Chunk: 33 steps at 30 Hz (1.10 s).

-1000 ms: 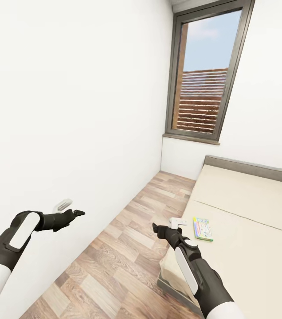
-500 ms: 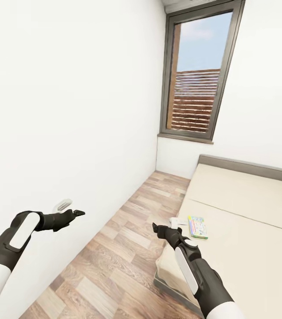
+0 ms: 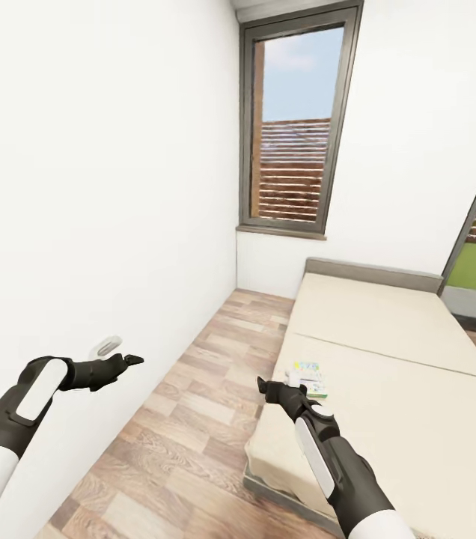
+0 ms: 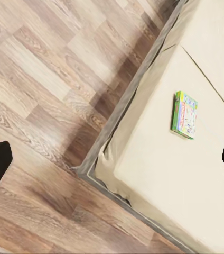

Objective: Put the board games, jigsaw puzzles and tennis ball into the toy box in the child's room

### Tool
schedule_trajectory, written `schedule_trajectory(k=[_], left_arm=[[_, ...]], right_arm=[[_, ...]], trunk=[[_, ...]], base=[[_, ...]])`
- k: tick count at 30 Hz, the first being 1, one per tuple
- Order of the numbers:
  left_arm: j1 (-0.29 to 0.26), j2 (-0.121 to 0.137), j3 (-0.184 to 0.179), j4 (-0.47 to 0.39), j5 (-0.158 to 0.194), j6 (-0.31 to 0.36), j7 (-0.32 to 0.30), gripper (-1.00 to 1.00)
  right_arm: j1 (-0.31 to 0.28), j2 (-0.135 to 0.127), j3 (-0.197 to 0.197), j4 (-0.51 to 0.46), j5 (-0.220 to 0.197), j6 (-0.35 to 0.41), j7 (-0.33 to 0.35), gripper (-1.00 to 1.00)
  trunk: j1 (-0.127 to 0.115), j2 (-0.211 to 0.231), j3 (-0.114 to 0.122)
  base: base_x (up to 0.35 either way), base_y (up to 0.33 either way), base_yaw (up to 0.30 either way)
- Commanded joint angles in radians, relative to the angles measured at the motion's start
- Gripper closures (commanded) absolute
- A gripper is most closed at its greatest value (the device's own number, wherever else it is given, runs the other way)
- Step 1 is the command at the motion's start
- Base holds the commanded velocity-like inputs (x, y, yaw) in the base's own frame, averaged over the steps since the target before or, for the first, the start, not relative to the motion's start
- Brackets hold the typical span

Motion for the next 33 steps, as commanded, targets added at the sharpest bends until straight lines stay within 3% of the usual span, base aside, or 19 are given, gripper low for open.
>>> schedule_trajectory(k=[1,33], left_arm=[[-0.001,0.001,-0.002,-0.001,0.003,0.002,0.002,-1.0],[-0.001,0.0,-0.002,-0.001,0.003,0.0,0.002,-1.0]], right_arm=[[-0.001,0.0,0.003,-0.001,-0.01,0.004,-0.009,-1.0],[-0.001,-0.001,0.001,0.003,-0.011,-0.001,-0.009,-1.0]], trunk=[[0.001,-0.002,-0.002],[0.001,-0.002,-0.002]], base=[[0.127,0.048,-0.282],[0.018,0.004,-0.283]])
